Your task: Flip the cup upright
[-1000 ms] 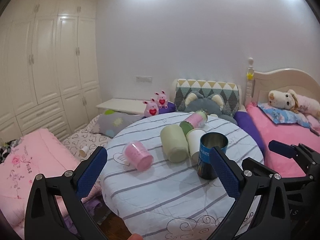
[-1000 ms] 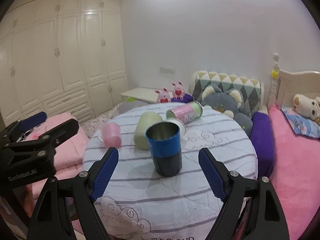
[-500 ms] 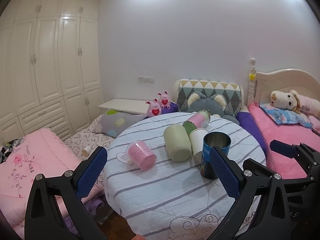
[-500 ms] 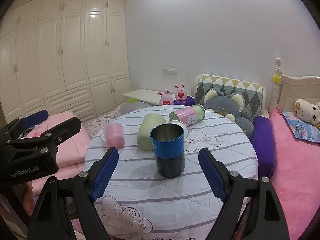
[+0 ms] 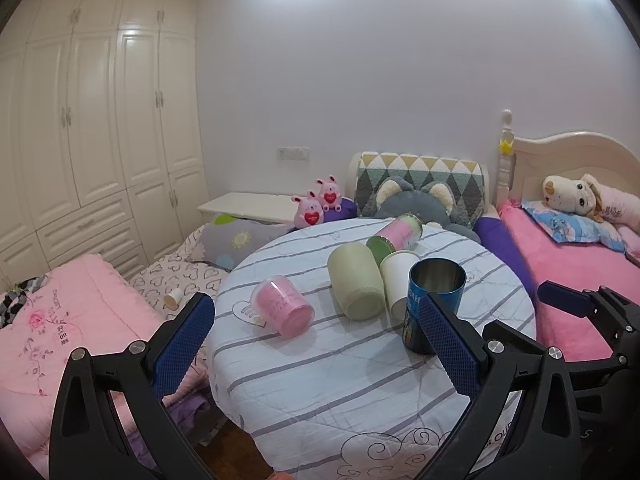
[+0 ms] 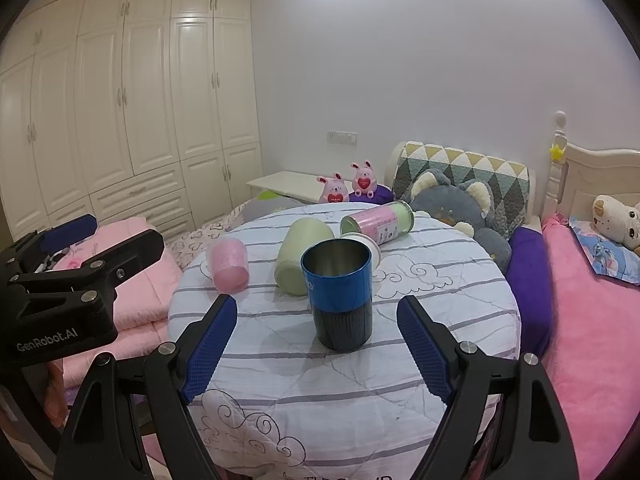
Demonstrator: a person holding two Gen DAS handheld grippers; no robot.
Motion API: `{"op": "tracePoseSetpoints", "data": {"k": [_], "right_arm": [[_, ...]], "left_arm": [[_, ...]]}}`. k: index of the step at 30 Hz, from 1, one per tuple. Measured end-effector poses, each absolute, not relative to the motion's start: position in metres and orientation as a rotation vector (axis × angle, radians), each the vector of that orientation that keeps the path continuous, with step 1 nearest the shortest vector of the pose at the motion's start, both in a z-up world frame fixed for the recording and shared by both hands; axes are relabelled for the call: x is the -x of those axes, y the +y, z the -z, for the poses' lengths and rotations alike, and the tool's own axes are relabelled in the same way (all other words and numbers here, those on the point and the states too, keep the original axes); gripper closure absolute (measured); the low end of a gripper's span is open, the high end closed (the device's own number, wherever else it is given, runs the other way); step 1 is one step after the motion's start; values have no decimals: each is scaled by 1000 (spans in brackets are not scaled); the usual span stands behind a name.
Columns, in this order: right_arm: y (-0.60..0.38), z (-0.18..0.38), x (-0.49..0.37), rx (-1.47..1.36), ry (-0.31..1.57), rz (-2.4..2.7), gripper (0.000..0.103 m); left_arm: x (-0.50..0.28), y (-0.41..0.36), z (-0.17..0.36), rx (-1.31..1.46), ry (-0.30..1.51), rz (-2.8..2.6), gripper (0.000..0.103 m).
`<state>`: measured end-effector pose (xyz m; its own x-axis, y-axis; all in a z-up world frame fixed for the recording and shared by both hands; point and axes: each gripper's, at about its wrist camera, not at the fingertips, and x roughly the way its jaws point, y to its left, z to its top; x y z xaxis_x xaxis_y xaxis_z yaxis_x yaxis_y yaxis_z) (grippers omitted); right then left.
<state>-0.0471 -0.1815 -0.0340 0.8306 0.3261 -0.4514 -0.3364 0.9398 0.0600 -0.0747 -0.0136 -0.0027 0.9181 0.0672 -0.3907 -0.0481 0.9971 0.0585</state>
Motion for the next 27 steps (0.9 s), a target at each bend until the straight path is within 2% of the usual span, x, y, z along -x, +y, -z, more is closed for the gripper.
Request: {"op": "tracePoseSetpoints", "data": {"k": [27], "right_arm": [[-187, 41, 40, 17, 496, -357, 19]], "left_arm": [[60, -19, 8, -59, 436, -71, 0]]}}
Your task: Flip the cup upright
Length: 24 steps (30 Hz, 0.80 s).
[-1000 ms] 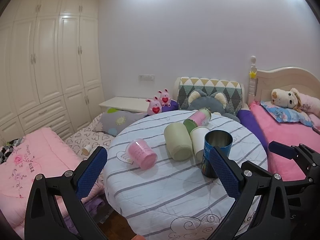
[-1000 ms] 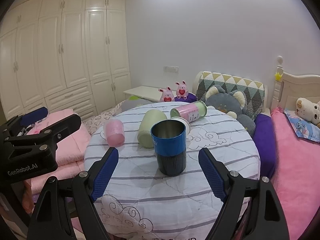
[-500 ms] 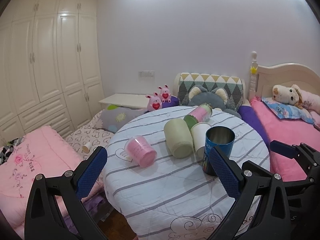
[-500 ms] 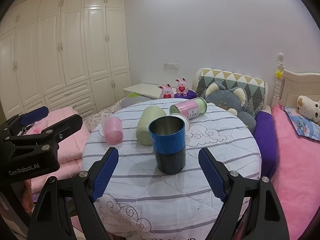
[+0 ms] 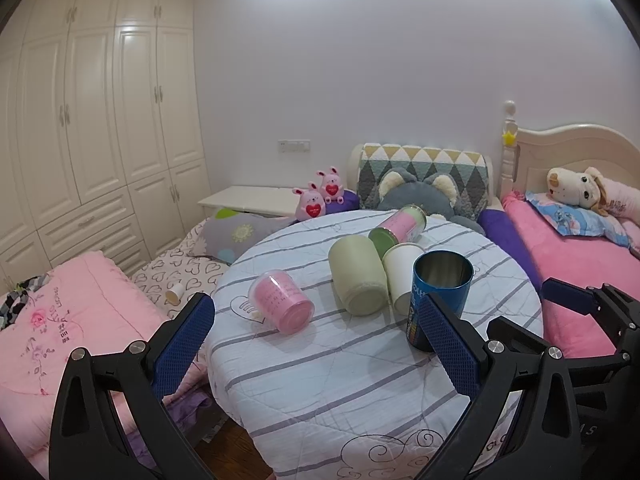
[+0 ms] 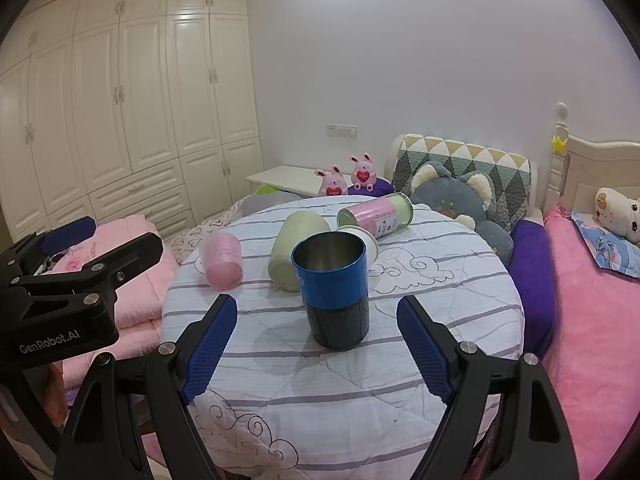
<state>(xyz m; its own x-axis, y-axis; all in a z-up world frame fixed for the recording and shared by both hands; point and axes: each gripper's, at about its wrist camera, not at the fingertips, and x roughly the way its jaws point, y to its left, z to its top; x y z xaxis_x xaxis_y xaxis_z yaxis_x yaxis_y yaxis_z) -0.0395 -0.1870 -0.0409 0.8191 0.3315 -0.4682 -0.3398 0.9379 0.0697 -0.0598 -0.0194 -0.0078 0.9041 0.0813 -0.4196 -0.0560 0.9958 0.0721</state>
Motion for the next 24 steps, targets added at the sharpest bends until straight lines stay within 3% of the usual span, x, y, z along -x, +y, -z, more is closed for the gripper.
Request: {"op": "tracePoseSetpoints", "data": {"k": [24], "right_arm": [[-186, 45, 33, 21, 504, -358, 19]], "left_arm": [[53, -20, 16, -60, 449, -80, 0]]}}
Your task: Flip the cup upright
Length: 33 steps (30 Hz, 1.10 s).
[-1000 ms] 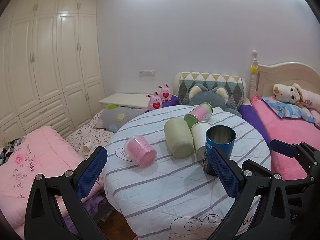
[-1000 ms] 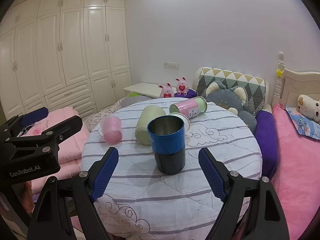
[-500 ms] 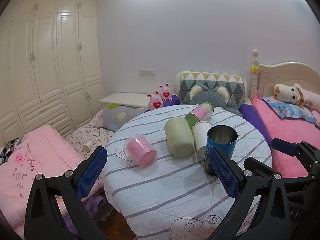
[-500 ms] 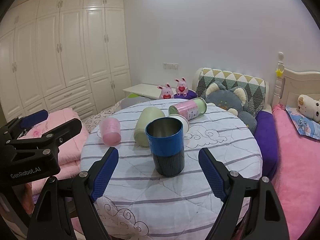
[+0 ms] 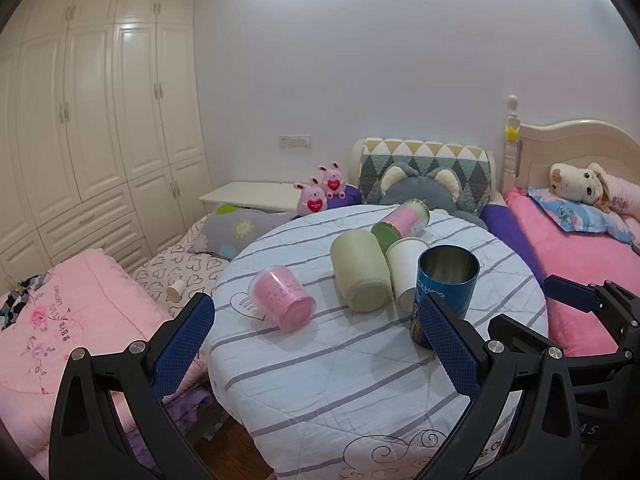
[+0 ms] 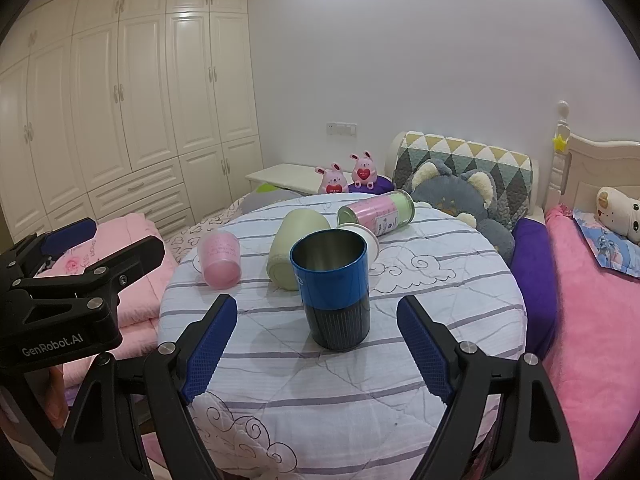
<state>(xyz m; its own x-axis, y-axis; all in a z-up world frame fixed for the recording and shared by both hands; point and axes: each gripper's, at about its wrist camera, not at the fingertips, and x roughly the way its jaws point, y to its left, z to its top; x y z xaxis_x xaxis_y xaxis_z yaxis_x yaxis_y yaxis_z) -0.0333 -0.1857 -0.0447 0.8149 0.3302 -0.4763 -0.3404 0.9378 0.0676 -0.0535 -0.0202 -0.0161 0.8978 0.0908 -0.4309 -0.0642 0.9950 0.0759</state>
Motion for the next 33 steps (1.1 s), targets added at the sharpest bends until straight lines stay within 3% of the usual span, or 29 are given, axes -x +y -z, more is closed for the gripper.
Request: {"op": "tracePoseSetpoints", "data": {"k": [33], "right_arm": [[-183, 58, 13, 16, 544, -377, 19]], "left_arm": [[40, -23, 21, -73, 438, -102, 0]]}}
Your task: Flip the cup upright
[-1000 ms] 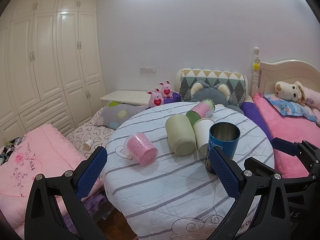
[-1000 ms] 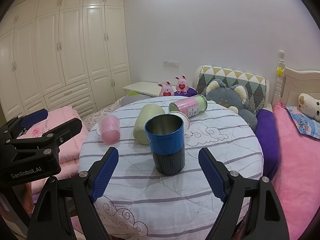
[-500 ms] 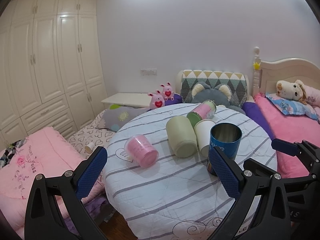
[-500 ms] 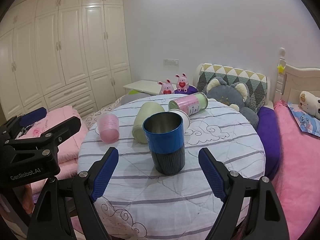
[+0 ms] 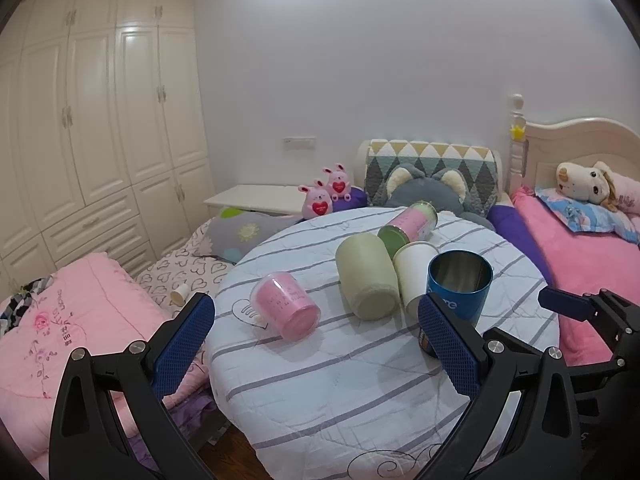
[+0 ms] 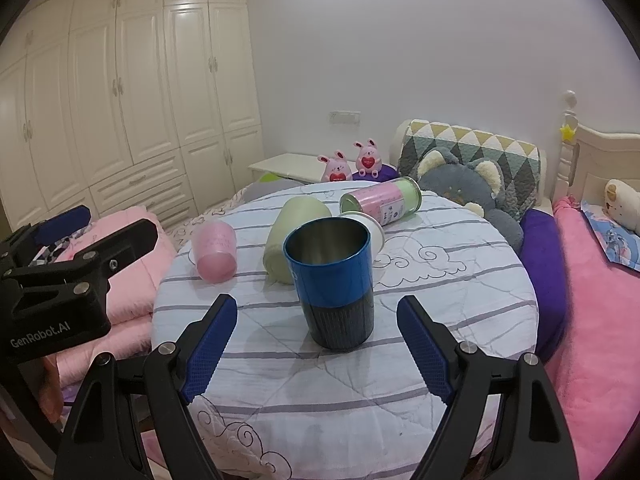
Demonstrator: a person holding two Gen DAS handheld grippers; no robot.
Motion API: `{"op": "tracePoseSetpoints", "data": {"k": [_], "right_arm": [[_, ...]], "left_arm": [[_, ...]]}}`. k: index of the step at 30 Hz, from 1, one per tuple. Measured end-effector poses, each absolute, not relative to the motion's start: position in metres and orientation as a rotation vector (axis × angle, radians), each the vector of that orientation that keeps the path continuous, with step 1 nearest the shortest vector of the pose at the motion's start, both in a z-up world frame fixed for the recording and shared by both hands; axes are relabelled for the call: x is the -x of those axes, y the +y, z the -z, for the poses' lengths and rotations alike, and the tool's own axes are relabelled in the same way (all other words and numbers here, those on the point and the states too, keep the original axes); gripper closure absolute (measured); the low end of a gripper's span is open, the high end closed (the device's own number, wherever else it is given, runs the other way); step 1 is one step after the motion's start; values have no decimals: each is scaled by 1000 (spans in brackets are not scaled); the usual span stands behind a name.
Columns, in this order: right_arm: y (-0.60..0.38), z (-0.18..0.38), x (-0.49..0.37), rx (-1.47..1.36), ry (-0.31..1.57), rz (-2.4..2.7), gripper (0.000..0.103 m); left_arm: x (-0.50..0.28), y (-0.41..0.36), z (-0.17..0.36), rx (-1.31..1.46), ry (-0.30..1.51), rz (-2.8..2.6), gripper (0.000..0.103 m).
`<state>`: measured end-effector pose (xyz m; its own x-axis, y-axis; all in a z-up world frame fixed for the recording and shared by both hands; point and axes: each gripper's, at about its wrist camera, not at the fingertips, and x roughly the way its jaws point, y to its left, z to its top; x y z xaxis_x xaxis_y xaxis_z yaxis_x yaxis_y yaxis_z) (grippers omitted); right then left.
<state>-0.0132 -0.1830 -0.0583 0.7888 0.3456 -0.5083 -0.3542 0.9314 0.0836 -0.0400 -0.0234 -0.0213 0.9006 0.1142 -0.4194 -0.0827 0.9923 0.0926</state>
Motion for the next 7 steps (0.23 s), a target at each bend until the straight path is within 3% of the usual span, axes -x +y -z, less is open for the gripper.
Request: {"op": "tracePoseSetpoints", "data": {"k": [7], "right_arm": [[-180, 62, 4, 20, 562, -387, 19]], "left_arm": [[33, -22, 24, -75, 443, -96, 0]]}}
